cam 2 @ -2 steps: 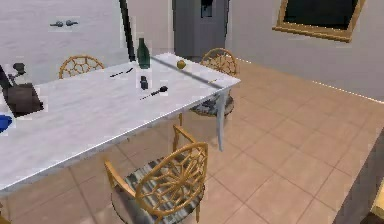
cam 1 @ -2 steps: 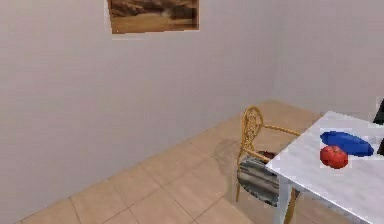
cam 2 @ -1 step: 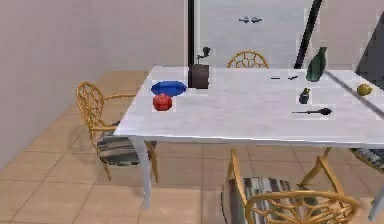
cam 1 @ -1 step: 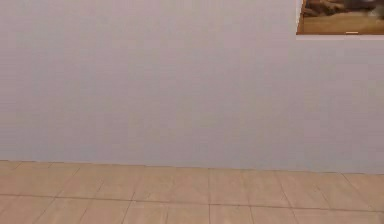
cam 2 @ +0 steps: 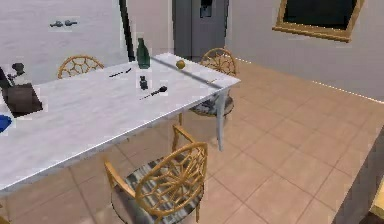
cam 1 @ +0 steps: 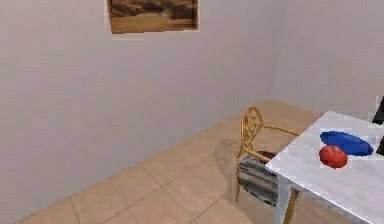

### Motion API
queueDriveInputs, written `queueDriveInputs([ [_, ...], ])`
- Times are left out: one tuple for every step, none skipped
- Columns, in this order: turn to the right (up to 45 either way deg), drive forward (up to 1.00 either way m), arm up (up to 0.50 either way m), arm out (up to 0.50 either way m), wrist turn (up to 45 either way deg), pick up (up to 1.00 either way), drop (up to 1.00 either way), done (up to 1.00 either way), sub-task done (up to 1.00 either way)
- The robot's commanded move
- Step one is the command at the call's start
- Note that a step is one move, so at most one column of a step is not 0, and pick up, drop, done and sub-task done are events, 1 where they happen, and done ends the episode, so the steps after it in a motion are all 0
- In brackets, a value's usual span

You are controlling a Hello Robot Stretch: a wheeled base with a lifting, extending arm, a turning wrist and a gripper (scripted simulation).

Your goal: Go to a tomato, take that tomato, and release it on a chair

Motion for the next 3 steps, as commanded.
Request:
queueDriveInputs([
  [45.0,0.0,0.0,0.0,0.0,0.0,0.0,0.0,0.0],
  [18.0,0.0,0.0,0.0,0.0,0.0,0.0,0.0,0.0],
  [0.0,0.3,0.0,0.0,0.0,0.0,0.0,0.0,0.0],
])
